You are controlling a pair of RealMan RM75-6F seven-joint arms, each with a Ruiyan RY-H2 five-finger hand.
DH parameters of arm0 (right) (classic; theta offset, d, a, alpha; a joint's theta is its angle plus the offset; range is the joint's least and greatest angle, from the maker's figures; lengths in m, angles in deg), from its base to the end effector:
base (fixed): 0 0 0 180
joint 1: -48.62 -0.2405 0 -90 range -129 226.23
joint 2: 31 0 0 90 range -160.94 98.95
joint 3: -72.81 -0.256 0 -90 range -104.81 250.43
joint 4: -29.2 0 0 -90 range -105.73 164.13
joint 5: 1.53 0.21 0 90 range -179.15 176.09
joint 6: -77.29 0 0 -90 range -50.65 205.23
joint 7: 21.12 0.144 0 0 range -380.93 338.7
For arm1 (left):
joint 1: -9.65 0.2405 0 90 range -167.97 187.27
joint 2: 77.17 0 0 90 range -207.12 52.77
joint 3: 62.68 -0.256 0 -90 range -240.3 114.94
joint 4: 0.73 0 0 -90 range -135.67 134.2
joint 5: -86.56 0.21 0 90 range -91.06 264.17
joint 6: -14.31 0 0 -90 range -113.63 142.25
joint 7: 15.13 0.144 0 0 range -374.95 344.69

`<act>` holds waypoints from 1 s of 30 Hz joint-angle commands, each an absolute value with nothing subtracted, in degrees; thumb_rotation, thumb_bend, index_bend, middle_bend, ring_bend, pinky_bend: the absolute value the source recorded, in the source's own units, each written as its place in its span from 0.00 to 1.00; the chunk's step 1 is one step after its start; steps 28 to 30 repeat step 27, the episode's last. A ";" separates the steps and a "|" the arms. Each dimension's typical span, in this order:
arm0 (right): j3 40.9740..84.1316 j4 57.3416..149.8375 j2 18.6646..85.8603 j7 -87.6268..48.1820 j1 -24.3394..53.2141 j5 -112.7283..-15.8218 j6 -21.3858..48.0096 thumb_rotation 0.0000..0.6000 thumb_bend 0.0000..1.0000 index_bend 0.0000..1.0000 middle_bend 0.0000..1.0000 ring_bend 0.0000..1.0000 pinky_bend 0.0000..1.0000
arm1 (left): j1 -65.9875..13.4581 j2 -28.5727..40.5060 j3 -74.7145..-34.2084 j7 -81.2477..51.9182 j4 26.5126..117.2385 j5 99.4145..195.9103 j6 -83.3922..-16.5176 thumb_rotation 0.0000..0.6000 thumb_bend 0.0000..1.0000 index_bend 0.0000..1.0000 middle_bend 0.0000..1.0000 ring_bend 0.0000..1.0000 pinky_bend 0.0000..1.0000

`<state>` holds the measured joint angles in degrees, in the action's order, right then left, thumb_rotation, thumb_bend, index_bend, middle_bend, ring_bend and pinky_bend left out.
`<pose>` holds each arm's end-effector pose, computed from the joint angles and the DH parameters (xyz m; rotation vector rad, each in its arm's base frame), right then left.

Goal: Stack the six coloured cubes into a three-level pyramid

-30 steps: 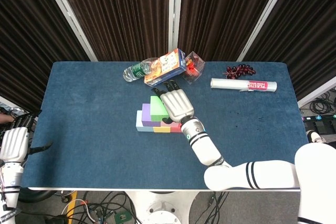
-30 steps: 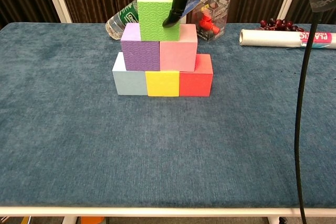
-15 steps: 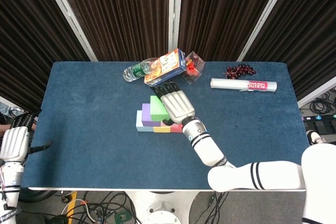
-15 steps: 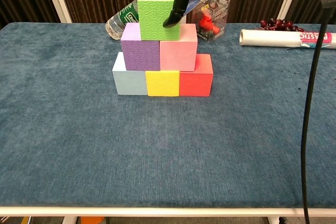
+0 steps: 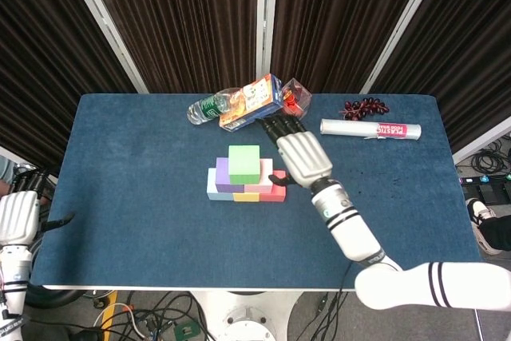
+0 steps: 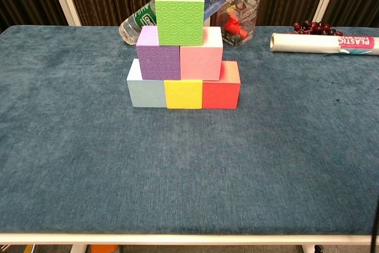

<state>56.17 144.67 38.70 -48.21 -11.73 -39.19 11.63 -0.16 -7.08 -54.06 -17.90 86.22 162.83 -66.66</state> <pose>-0.0136 -0.3457 0.0845 1.7917 -1.0016 1.1438 -0.3202 0.2290 0.1486 -1.2342 -0.9626 -0.9657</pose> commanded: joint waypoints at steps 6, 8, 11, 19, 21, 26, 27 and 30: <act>67.90 141.99 26.79 -25.75 11.73 -68.59 0.69 1.00 0.22 0.00 0.17 0.01 0.00 | 1.43 -5.48 -54.08 -13.76 82.68 162.56 -70.51 1.00 0.09 0.15 0.16 0.13 0.12; 71.18 137.89 25.74 -21.04 16.06 -73.99 -1.29 1.00 0.24 0.00 0.17 0.01 0.00 | 1.95 -4.90 -54.30 -13.03 81.76 163.28 -71.99 1.00 0.09 0.15 0.16 0.13 0.12; 74.13 131.98 26.35 -15.09 21.74 -79.20 -5.62 1.00 0.24 0.00 0.17 0.01 0.00 | 2.82 -4.77 -55.41 -12.08 81.35 164.58 -73.21 1.00 0.09 0.15 0.17 0.13 0.12; 78.56 120.74 29.76 -5.06 31.38 -86.15 -11.03 1.00 0.25 0.00 0.10 0.00 0.00 | 5.93 -6.37 -59.07 -9.65 86.22 165.83 -73.96 1.00 0.09 0.15 0.17 0.13 0.12; 78.81 119.79 30.23 -3.51 32.65 -87.23 -11.55 1.00 0.25 0.00 0.10 0.00 0.00 | 6.85 -5.67 -59.13 -9.14 86.69 166.00 -75.53 1.00 0.09 0.15 0.17 0.13 0.12; 77.87 118.76 31.53 -3.34 34.62 -88.97 -13.39 1.00 0.25 0.00 0.10 0.00 0.00 | 7.92 -4.68 -59.32 -8.20 87.28 166.42 -77.01 1.00 0.09 0.15 0.17 0.13 0.12; 77.61 118.75 31.73 -3.46 34.94 -89.11 -13.47 1.00 0.25 0.00 0.10 0.00 0.00 | 8.03 -4.53 -59.22 -8.05 87.26 166.31 -77.08 1.00 0.09 0.15 0.17 0.13 0.12; 77.61 118.75 31.73 -3.46 34.94 -89.11 -13.47 1.00 0.25 0.00 0.10 0.00 0.00 | 8.03 -4.53 -59.22 -8.05 87.26 166.31 -77.08 1.00 0.09 0.15 0.17 0.13 0.12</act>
